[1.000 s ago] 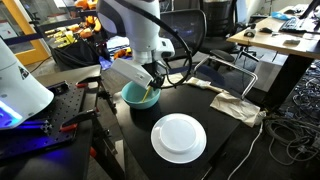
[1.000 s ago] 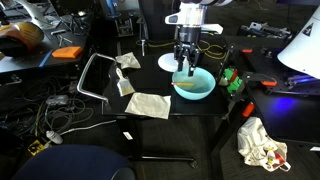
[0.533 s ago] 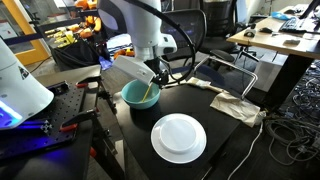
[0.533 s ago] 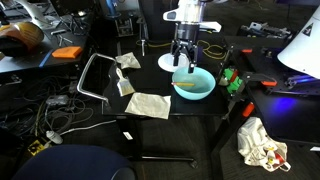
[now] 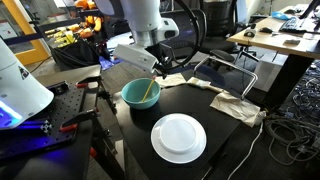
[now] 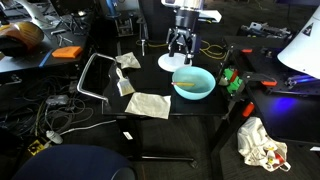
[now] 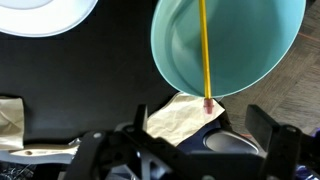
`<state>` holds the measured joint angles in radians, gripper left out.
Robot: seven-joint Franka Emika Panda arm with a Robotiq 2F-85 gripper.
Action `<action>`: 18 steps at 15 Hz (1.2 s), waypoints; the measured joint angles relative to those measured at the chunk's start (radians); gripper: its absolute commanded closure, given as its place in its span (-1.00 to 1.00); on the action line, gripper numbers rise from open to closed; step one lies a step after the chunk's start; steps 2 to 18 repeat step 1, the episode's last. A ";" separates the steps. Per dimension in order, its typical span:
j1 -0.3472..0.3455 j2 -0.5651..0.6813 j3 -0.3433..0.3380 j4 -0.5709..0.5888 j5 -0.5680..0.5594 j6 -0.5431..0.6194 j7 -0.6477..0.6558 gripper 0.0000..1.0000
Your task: Put the pencil in the blue bowl
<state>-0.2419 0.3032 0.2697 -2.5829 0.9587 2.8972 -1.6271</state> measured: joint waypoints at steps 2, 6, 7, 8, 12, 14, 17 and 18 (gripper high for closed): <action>0.000 0.006 0.000 0.001 0.000 0.000 0.000 -1.00; 0.000 0.006 0.000 0.001 0.000 0.000 0.000 -1.00; 0.000 0.006 0.000 0.001 0.000 0.000 0.000 -1.00; 0.000 0.006 0.000 0.001 0.000 0.000 0.000 -1.00; 0.000 0.006 0.000 0.001 0.000 0.000 0.000 -1.00; 0.000 0.006 0.000 0.001 0.000 0.000 0.000 -1.00; 0.000 0.006 0.000 0.001 0.000 0.000 0.000 -1.00; 0.000 0.006 0.000 0.001 0.000 0.000 0.000 -1.00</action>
